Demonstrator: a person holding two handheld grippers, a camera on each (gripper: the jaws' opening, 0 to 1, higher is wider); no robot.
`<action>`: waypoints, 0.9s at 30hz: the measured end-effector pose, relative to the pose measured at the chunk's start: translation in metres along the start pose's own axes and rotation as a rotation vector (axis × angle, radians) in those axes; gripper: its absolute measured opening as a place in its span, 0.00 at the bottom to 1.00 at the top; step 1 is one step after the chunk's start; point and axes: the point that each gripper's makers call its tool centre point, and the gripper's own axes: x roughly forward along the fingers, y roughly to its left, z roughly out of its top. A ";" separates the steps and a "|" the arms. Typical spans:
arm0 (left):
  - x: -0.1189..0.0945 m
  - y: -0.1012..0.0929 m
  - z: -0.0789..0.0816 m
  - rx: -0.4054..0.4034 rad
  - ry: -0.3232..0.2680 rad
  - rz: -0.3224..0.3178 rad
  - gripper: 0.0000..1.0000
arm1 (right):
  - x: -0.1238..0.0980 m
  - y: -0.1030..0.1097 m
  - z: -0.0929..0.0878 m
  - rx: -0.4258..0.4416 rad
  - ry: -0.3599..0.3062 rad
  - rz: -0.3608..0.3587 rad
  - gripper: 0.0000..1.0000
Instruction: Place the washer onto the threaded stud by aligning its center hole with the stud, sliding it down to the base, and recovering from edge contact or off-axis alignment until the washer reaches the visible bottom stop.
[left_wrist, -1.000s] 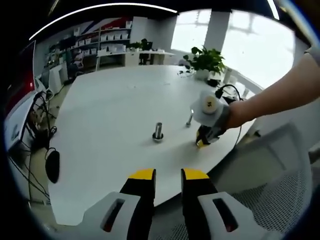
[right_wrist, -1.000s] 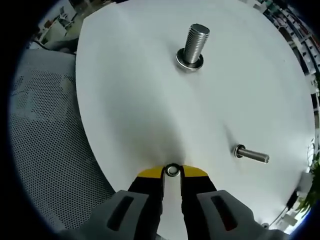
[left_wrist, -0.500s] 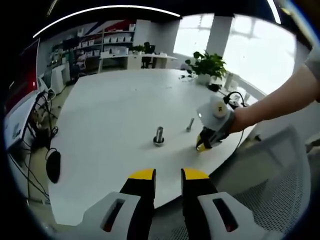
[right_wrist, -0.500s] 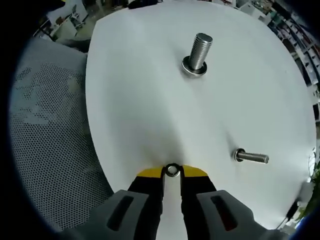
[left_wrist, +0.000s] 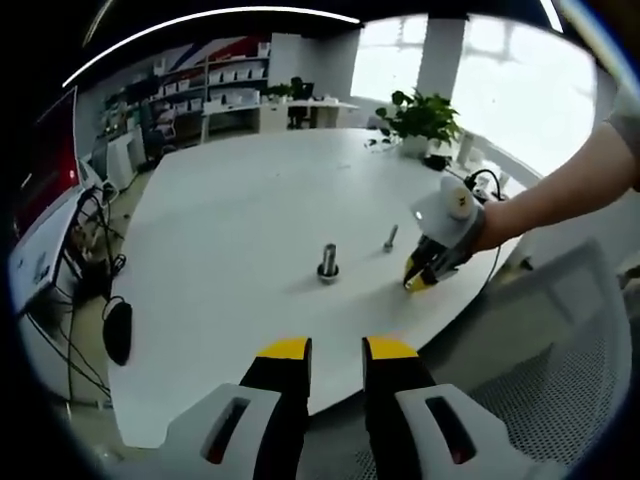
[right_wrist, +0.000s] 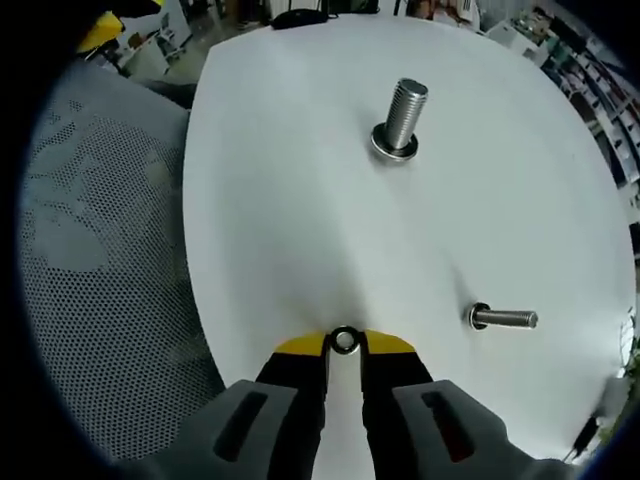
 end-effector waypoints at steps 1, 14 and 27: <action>0.000 0.000 0.000 -0.002 -0.001 -0.001 0.18 | -0.002 0.001 0.000 -0.004 -0.009 0.001 0.13; 0.000 0.004 -0.006 0.014 0.038 0.035 0.18 | 0.000 -0.003 0.003 -0.023 -0.039 0.002 0.13; 0.001 0.008 -0.008 0.022 0.050 0.057 0.18 | -0.025 -0.030 0.009 0.126 -0.155 0.014 0.13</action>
